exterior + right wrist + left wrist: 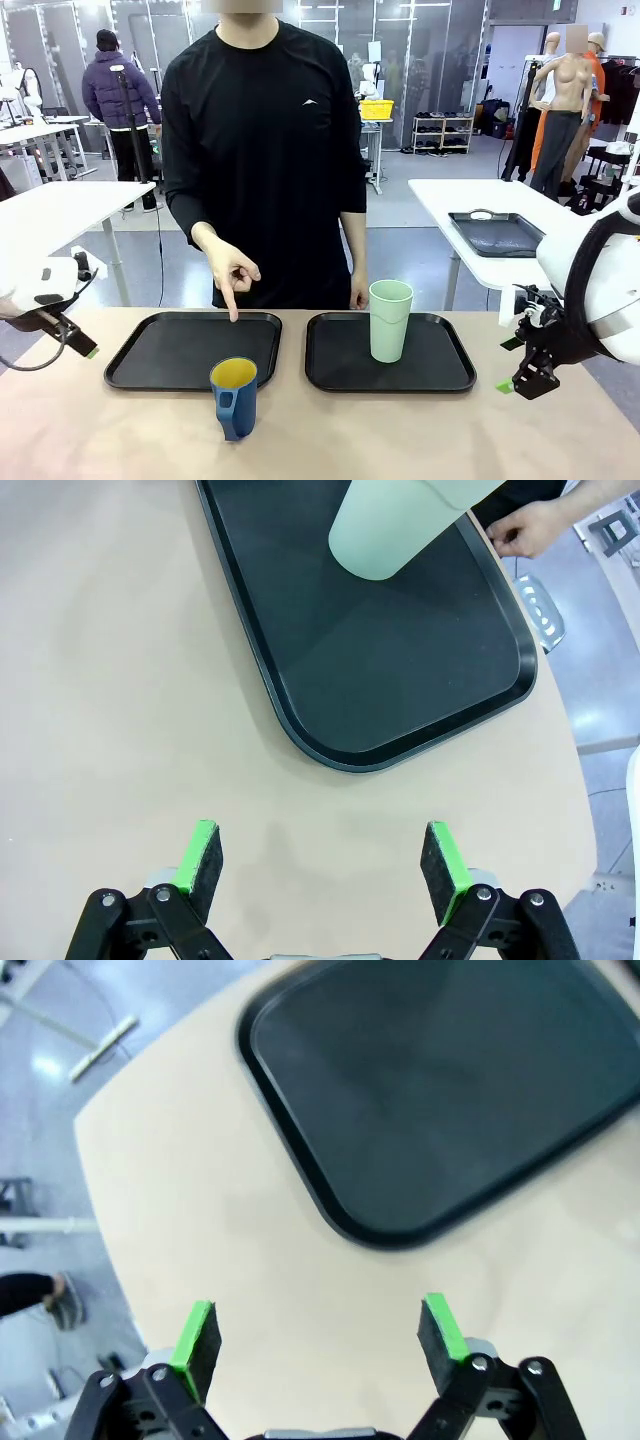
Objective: Sort and store the cups by type.
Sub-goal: Pick up the Handle plastic cup and place it into the empty Flat Tray.
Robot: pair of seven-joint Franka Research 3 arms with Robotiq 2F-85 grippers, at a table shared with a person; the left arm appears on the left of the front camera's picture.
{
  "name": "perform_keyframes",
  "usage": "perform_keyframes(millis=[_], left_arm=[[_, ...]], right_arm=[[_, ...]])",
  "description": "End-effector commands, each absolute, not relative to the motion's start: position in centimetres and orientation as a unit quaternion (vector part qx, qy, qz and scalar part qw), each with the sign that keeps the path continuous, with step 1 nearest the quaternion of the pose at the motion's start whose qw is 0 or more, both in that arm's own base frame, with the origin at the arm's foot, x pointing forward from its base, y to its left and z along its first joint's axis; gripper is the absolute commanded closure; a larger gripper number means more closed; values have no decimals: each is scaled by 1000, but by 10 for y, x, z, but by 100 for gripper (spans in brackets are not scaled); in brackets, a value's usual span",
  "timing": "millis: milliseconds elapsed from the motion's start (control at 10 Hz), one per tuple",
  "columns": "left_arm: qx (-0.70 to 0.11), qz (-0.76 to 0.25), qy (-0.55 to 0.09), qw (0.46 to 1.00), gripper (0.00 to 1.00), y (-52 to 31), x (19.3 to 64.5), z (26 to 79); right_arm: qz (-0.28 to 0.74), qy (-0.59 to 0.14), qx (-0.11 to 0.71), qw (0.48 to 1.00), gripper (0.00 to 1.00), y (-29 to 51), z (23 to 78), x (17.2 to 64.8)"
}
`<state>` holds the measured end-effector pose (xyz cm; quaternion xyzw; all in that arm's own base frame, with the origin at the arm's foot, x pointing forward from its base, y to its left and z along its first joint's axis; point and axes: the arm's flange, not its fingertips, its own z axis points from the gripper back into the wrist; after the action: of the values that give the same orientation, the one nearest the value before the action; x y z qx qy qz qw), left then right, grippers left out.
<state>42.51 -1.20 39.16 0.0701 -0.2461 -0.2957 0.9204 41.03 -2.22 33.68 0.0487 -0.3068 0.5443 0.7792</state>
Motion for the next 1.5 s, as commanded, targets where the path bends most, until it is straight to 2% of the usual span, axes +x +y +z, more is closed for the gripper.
perform_keyframes(millis=[0, 300, 500, 1200, 1400], left_arm=[[86, -442, -218, 866, 0, -12, 413, 408], [47, -598, -174, 781, 0, -29, 397, 401], [18, -633, -169, 755, 0, -38, 395, 397], [33, -631, -172, 755, 0, -50, 398, 397], [-24, -641, -196, 742, 0, -66, 407, 377]], right_arm=[[541, -310, 49, 780, 0, -23, 337, 410], [541, -310, 49, 780, 0, -23, 337, 410], [541, -310, 49, 780, 0, -23, 337, 410], [541, -310, 49, 780, 0, -23, 337, 410], [541, -310, 49, 780, 0, -23, 337, 410]])
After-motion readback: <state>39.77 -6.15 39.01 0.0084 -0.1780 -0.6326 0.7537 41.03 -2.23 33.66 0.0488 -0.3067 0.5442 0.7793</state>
